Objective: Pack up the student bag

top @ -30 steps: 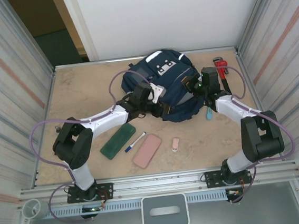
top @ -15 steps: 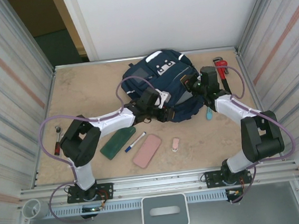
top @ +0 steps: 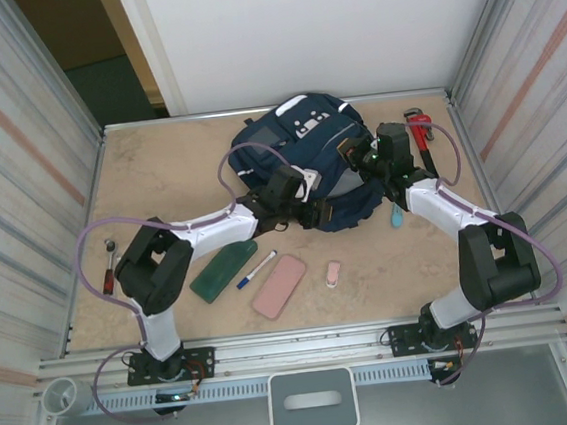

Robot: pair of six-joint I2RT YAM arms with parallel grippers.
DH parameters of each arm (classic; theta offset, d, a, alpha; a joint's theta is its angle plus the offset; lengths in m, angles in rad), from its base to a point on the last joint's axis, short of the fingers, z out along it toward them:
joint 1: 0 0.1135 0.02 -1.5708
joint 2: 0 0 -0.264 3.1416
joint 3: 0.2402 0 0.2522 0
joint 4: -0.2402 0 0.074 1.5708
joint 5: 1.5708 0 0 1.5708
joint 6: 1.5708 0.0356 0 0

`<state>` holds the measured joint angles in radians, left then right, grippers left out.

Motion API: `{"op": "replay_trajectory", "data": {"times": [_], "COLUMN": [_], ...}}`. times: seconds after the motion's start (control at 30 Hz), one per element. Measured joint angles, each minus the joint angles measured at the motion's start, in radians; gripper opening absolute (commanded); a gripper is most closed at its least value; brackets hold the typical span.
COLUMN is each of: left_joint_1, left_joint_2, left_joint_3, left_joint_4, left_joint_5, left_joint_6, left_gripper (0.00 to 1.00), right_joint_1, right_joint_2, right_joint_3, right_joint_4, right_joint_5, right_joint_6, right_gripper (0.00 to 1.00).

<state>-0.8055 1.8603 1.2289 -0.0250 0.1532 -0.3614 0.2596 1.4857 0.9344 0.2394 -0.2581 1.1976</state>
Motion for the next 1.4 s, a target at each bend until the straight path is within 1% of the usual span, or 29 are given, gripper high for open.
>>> {"op": "replay_trajectory", "data": {"times": [0.1, 0.27, 0.4, 0.5, 0.67, 0.93, 1.0, 1.13, 1.17, 1.4], "left_joint_1": [0.0, 0.0, 0.001, 0.003, 0.008, 0.02, 0.026, 0.037, 0.039, 0.052], "left_joint_2": [0.029, 0.084, 0.103, 0.105, 0.105, 0.091, 0.079, 0.067, 0.066, 0.032], "left_joint_3": [0.024, 0.064, 0.077, 0.078, 0.079, 0.07, 0.056, 0.037, 0.034, -0.014], "left_joint_4": [0.0, 0.0, 0.003, 0.004, 0.007, 0.008, 0.011, 0.021, 0.023, 0.037], "left_joint_5": [-0.013, -0.021, -0.03, -0.035, -0.023, 0.022, 0.04, 0.075, 0.086, 0.123], "left_joint_6": [-0.006, -0.01, -0.01, -0.007, 0.002, 0.062, 0.084, 0.128, 0.143, 0.229], "left_gripper": [0.61, 0.56, 0.45, 0.39, 0.26, 0.11, 0.07, 0.01, 0.0, 0.0], "right_joint_1": [0.001, 0.004, 0.004, 0.004, 0.003, -0.017, -0.024, -0.03, -0.031, -0.045], "right_joint_2": [0.0, 0.0, 0.0, 0.0, 0.0, 0.0, 0.0, 0.0, 0.0, 0.018], "right_joint_3": [0.003, 0.003, 0.003, 0.003, 0.003, 0.003, 0.003, 0.003, 0.003, 0.004], "right_joint_4": [0.001, 0.008, 0.009, 0.016, 0.023, 0.019, 0.01, -0.007, -0.01, -0.037], "right_joint_5": [0.001, 0.002, 0.003, 0.002, -0.002, -0.021, -0.029, -0.035, -0.035, -0.059], "right_joint_6": [0.0, 0.0, 0.0, 0.0, 0.0, -0.002, -0.011, -0.041, -0.051, -0.098], "right_gripper": [0.0, 0.0, 0.0, 0.0, 0.0, 0.0, 0.0, 0.0, 0.0, 0.0]}}
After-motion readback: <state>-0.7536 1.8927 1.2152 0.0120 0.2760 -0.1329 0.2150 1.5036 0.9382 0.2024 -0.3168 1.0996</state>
